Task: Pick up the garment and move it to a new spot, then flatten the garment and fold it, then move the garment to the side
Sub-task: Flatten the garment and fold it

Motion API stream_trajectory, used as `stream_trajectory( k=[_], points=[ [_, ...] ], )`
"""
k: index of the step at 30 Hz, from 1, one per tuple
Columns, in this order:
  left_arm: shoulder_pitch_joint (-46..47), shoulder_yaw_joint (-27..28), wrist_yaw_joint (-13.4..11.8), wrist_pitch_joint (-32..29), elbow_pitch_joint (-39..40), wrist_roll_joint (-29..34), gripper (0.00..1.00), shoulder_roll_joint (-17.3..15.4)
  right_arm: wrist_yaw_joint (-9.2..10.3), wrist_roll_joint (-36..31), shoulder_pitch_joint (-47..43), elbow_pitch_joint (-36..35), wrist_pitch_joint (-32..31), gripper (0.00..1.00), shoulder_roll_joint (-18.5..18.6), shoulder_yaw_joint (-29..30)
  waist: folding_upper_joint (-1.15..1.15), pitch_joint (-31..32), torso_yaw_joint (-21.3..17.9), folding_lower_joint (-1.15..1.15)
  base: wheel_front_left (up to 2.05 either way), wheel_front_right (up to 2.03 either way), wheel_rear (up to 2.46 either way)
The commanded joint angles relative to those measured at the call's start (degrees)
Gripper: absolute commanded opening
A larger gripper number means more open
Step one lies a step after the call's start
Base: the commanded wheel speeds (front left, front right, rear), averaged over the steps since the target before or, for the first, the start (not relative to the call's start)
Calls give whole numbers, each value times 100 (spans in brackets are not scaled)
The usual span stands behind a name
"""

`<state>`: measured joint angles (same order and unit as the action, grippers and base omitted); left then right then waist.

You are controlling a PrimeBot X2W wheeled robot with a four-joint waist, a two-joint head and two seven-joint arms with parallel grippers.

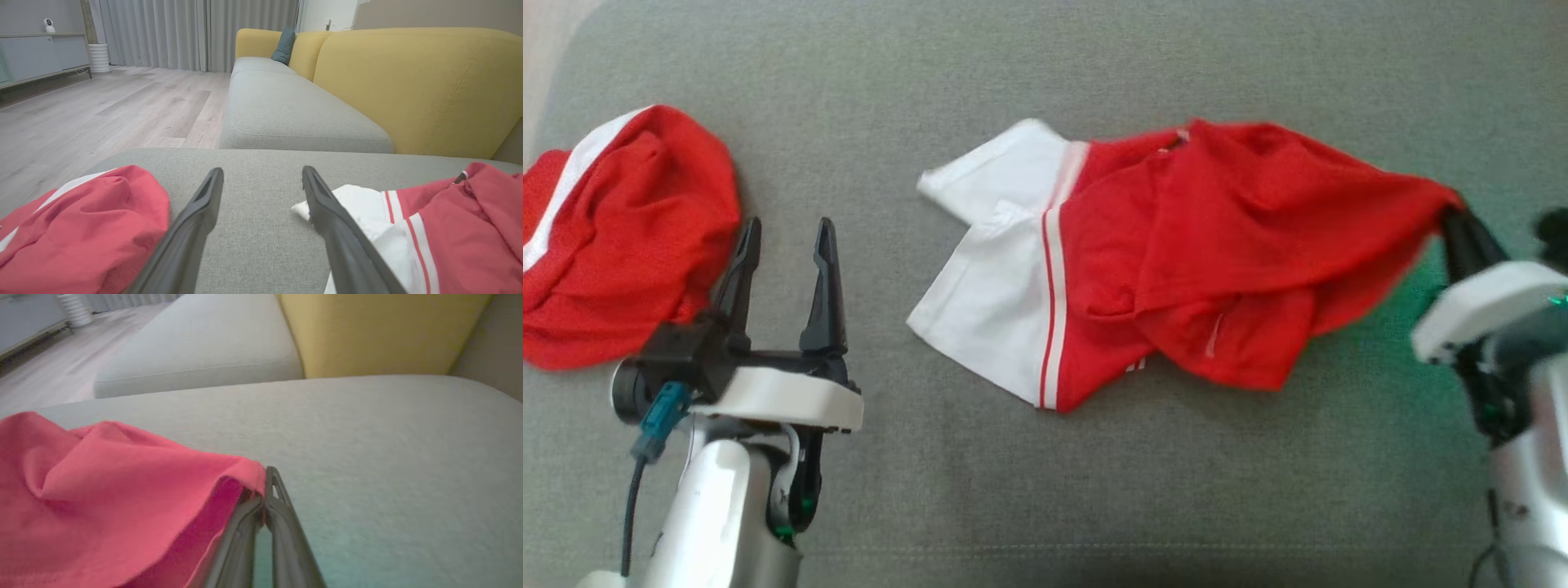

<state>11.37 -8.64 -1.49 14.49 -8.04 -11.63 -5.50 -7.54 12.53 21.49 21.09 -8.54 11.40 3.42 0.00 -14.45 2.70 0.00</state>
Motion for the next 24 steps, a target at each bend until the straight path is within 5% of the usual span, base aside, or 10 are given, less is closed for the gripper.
stream_trajectory(
  k=[1, 7, 8, 9, 16, 24],
  points=[
    [276, 192, 10, 51, 165, 76, 100, -78, 5, -34, 41, -120, 79, 0, 32, 51, 0, -15, -23, 0, 0, 0, 0],
    [346, 166, 73, 51, 155, 160, 100, -85, 5, -14, 206, 587, 473, 0, 174, 570, 0, -115, -126, 0, 0, 0, 0],
    [357, 164, 80, 51, 150, 167, 100, -87, 5, -20, 258, 698, 554, 60, 200, 567, 0, -126, -135, 0, 0, 0, 0],
    [366, 163, 84, 51, 143, 174, 100, -88, 5, -17, 309, 799, 627, 100, 203, 555, 0, -132, -146, 0, 0, 0, 0],
    [285, 178, 90, 51, 76, 204, 100, -95, 5, 27, 387, 981, 1203, 100, 110, 271, 0, 14, -235, 0, 0, 0, 0],
    [18, 188, 74, 51, 14, 213, 100, -117, 5, 60, -288, -55, 1330, 100, -100, -238, 0, 342, -355, 0, 0, 0, 0]
  ],
)
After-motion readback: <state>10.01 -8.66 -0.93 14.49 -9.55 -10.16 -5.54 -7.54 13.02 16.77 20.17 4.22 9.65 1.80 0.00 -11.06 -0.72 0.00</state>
